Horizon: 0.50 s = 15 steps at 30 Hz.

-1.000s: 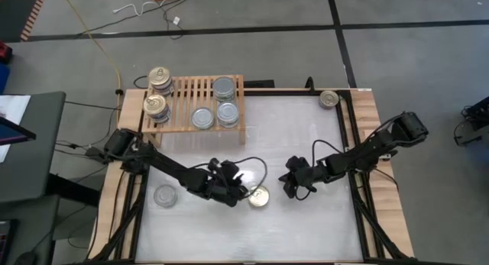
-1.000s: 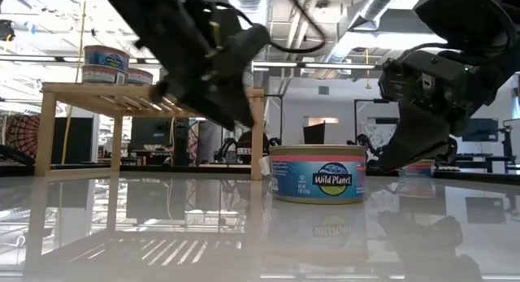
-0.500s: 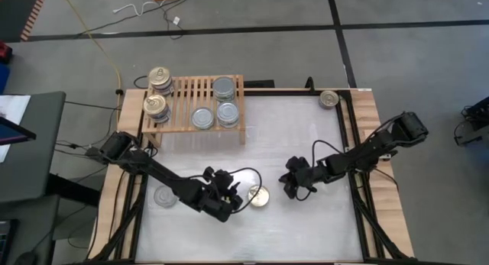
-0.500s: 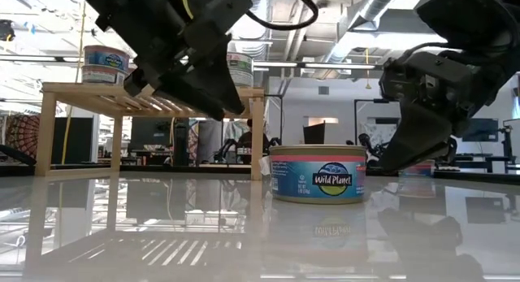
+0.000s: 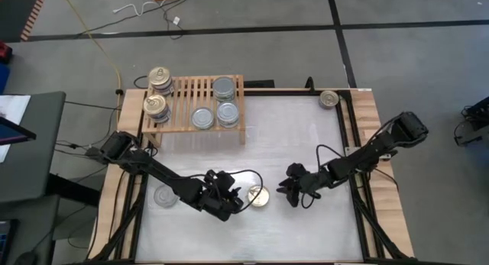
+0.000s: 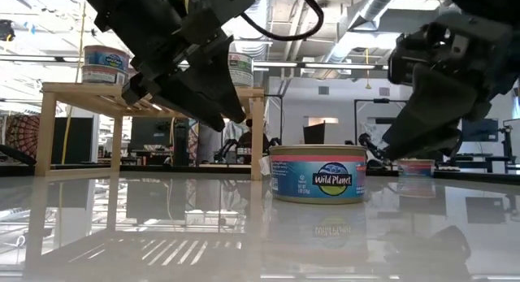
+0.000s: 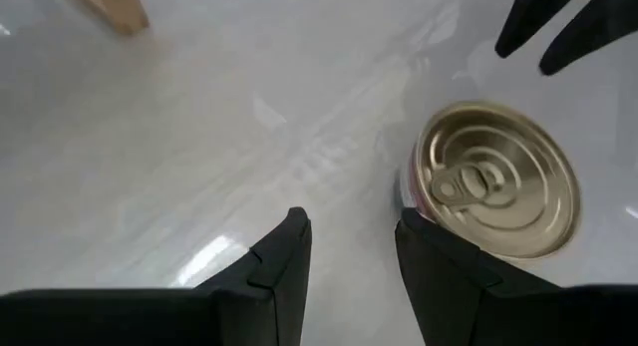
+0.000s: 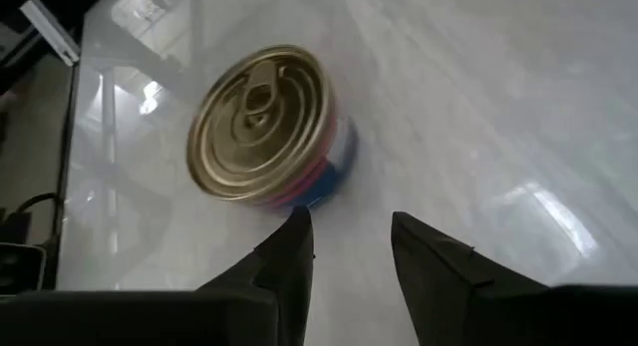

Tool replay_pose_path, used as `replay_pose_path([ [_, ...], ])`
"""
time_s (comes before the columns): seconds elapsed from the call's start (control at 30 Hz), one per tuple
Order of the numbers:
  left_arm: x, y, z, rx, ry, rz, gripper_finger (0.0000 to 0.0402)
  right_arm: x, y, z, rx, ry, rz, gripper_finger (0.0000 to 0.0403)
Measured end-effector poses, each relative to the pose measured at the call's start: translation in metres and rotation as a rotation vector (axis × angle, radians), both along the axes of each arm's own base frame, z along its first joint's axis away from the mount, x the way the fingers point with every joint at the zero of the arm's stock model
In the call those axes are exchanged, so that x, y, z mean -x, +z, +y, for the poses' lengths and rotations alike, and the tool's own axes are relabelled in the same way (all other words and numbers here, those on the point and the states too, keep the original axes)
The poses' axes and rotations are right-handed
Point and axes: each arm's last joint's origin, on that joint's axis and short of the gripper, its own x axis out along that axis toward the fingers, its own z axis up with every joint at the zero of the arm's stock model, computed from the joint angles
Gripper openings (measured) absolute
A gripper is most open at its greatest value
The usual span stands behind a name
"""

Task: Stack canned seafood by type on shelf
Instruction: Put the blue tuna on the shelf

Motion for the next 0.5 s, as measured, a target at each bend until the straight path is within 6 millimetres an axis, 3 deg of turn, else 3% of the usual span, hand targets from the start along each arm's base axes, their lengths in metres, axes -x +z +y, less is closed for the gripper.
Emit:
replay_pose_path([
  [0.33,-0.003,0.007,-0.016,-0.075,-0.147,-0.048,0.0141,0.002,0.002,0.006,-0.009,-0.037,-0.032,0.0163],
  [0.5,-0.002,0.008,-0.021,-0.017,-0.121,-0.089,0.0141,0.001,0.003,0.008,-0.034,-0.043,-0.047,0.0158],
])
